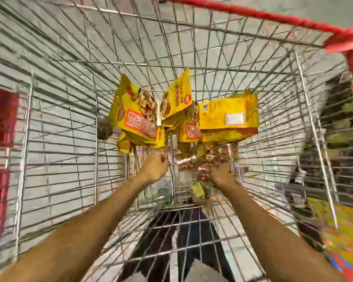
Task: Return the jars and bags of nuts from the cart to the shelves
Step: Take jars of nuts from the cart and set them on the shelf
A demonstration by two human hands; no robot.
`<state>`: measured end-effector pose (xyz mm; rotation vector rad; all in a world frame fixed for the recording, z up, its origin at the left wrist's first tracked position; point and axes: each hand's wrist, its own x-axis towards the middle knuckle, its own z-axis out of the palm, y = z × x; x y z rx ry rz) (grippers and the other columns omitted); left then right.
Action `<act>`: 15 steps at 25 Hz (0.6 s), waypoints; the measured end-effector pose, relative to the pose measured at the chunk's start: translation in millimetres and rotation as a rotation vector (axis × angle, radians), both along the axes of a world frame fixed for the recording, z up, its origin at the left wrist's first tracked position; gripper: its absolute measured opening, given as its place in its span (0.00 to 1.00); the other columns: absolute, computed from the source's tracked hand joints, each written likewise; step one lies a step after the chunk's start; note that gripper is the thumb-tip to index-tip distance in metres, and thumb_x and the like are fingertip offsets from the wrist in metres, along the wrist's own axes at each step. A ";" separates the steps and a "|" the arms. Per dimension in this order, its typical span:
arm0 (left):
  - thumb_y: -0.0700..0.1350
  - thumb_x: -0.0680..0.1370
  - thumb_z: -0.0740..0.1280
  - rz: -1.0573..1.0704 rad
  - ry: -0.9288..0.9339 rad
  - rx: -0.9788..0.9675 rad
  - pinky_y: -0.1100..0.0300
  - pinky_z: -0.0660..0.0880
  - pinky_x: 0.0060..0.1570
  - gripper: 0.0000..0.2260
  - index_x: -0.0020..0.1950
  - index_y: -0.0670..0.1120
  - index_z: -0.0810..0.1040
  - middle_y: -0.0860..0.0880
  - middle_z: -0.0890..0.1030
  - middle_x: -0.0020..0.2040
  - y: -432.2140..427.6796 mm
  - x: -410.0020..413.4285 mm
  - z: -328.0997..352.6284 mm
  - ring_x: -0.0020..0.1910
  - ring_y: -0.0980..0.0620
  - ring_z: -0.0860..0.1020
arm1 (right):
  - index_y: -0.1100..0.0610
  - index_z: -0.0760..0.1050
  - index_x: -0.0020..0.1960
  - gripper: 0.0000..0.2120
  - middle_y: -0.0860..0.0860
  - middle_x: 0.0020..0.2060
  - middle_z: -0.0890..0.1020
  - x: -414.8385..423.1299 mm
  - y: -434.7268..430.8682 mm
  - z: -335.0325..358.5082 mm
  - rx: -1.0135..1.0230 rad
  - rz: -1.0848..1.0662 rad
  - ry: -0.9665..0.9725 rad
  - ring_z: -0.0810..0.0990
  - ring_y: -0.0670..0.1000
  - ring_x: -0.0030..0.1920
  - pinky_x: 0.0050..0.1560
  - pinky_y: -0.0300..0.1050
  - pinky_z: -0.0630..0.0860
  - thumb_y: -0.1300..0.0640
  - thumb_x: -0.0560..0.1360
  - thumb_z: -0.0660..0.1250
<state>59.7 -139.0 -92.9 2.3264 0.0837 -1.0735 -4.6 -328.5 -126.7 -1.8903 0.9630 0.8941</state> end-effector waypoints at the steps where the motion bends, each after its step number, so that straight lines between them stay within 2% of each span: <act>1: 0.43 0.81 0.57 -0.016 0.024 0.018 0.55 0.70 0.42 0.12 0.49 0.38 0.77 0.36 0.81 0.49 -4.2 0.9 -19.8 0.42 0.46 0.75 | 0.71 0.72 0.58 0.15 0.67 0.57 0.77 -1.7 -1.5 -16.7 -0.043 -0.007 0.026 0.76 0.62 0.56 0.39 0.45 0.68 0.63 0.80 0.53; 3: 0.44 0.81 0.57 -0.031 0.051 0.034 0.54 0.72 0.43 0.12 0.53 0.38 0.77 0.37 0.81 0.50 -18.2 3.9 -64.8 0.44 0.44 0.77 | 0.69 0.74 0.57 0.14 0.65 0.53 0.79 -1.4 -10.5 -55.1 -0.141 -0.018 0.026 0.78 0.62 0.53 0.37 0.43 0.66 0.63 0.79 0.54; 5: 0.46 0.81 0.57 -0.098 0.037 0.069 0.54 0.72 0.45 0.14 0.58 0.38 0.76 0.36 0.80 0.53 -35.3 5.6 -110.1 0.51 0.40 0.78 | 0.62 0.76 0.52 0.10 0.57 0.46 0.81 1.3 -19.1 -91.4 -0.227 0.176 -0.065 0.79 0.59 0.46 0.34 0.39 0.68 0.62 0.79 0.56; 6: 0.47 0.81 0.57 -0.137 0.031 0.085 0.54 0.71 0.46 0.15 0.61 0.38 0.74 0.36 0.78 0.56 -43.5 5.2 -130.4 0.53 0.39 0.77 | 0.60 0.75 0.51 0.09 0.55 0.44 0.80 1.0 -22.0 -106.7 -0.249 0.318 -0.112 0.79 0.58 0.44 0.37 0.37 0.72 0.61 0.79 0.57; 7: 0.47 0.82 0.56 -0.177 0.020 0.091 0.54 0.70 0.49 0.16 0.63 0.38 0.71 0.36 0.75 0.60 -51.6 4.7 -148.6 0.57 0.39 0.76 | 0.59 0.76 0.51 0.09 0.55 0.44 0.80 0.7 -24.0 -121.9 -0.293 0.436 -0.177 0.78 0.58 0.45 0.43 0.40 0.75 0.60 0.79 0.57; 9: 0.50 0.81 0.56 -0.312 -0.050 0.112 0.55 0.65 0.61 0.20 0.69 0.39 0.65 0.38 0.68 0.67 -61.3 2.3 -178.8 0.65 0.41 0.69 | 0.61 0.77 0.53 0.14 0.58 0.48 0.81 -2.9 -25.1 -143.7 -0.402 0.594 -0.295 0.78 0.58 0.50 0.53 0.48 0.76 0.58 0.80 0.54; 10: 0.52 0.81 0.56 -0.421 -0.092 0.158 0.54 0.61 0.67 0.24 0.72 0.39 0.61 0.39 0.64 0.71 -65.6 -0.3 -192.4 0.69 0.41 0.64 | 0.62 0.76 0.56 0.18 0.59 0.52 0.80 -7.3 -25.0 -155.9 -0.451 0.686 -0.317 0.77 0.58 0.54 0.58 0.49 0.73 0.56 0.81 0.50; 12: 0.58 0.79 0.57 -0.614 -0.167 0.261 0.50 0.52 0.73 0.32 0.75 0.38 0.54 0.39 0.57 0.75 -70.8 -4.9 -213.2 0.74 0.40 0.55 | 0.63 0.71 0.64 0.27 0.62 0.61 0.75 -17.1 -24.4 -175.5 -0.396 0.758 -0.182 0.71 0.59 0.63 0.65 0.50 0.65 0.48 0.81 0.42; 13: 0.61 0.77 0.58 -0.639 -0.168 0.293 0.48 0.50 0.74 0.36 0.75 0.38 0.52 0.38 0.55 0.75 -72.7 -7.1 -220.0 0.74 0.39 0.54 | 0.63 0.71 0.63 0.26 0.62 0.61 0.75 -20.4 -26.4 -183.7 -0.385 0.708 -0.145 0.72 0.60 0.63 0.64 0.51 0.66 0.47 0.81 0.45; 15: 0.66 0.74 0.59 -0.605 -0.126 0.334 0.48 0.49 0.73 0.42 0.75 0.37 0.50 0.37 0.55 0.75 -73.3 -6.1 -232.9 0.74 0.39 0.54 | 0.60 0.73 0.58 0.21 0.61 0.54 0.79 -16.7 -29.9 -197.9 -0.425 0.614 -0.102 0.77 0.60 0.55 0.53 0.50 0.72 0.47 0.80 0.50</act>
